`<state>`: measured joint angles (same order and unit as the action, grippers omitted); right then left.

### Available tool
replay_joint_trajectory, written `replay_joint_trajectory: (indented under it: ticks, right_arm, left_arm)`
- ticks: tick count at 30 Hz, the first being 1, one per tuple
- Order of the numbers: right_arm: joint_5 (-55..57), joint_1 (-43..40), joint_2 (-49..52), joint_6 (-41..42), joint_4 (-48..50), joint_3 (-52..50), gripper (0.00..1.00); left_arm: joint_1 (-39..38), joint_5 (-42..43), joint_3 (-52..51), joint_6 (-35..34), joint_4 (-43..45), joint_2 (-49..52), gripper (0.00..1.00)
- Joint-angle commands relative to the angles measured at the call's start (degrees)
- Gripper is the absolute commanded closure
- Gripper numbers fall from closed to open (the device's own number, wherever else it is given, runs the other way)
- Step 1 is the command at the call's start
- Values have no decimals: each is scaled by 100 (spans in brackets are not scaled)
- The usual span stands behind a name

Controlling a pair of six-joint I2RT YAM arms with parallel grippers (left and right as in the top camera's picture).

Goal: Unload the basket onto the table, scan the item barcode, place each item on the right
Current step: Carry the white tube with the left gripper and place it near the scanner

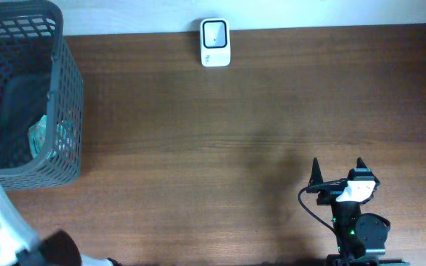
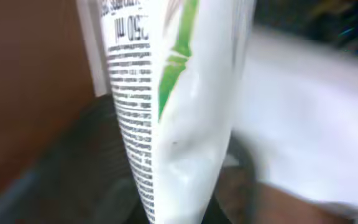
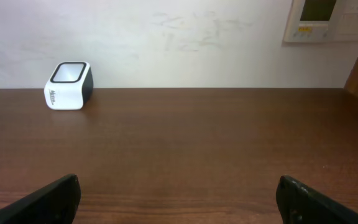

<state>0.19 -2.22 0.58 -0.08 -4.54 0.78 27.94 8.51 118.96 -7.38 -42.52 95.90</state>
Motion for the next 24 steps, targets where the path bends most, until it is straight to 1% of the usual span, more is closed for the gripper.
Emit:
replay_joint_trajectory:
  ticks: [1, 2, 4, 5, 9, 10, 12, 13, 15, 17, 21, 24]
  right_arm:
    - [31, -22, -37, -13, -17, -46, 1]
    - [31, -22, -37, -13, -17, -46, 1]
    - [31, -22, -37, -13, -17, -46, 1]
    - [31, -22, -37, -13, -17, -46, 1]
    - [31, -22, -37, -13, -17, -46, 1]
    - [31, -22, -37, -13, -17, -46, 1]
    - [31, -22, -37, -13, -17, -46, 1]
    - [31, -22, -37, -13, -17, -46, 1]
    - [31, -22, -37, -13, -17, -46, 1]
    - [31, -22, -37, -13, -17, -46, 1]
    - [31, -22, -37, -13, -17, -46, 1]
    - [31, -22, -37, -13, -17, -46, 1]
  left_arm:
    - [-463, 625, 101, -1475, 2, -389, 100]
    - [-662, 863, 101, -1770, 4, -431, 100]
    - [-1224, 1646, 87, -1888, -9, -402, 100]
    - [-1508, 1840, 68, -1891, -76, -369, 100]
    - [-2879, 1419, -74, -1893, -892, -81, 100]
    - [-3438, 1414, -74, -1891, -1202, 146, 100]
    - [-4048, 1368, -74, -1888, -1390, 494, 100]
    - [-4291, 1150, -74, -1891, -1408, 680, 100]
    - [-4826, -155, -74, -1926, -1390, 1217, 100]
    - [-5224, -1255, -74, -2334, -1375, 1801, 100]
    - [-5783, -1246, -74, -2347, -1375, 2828, 100]
    - [-6127, -1486, -74, -2343, -1366, 3442, 100]
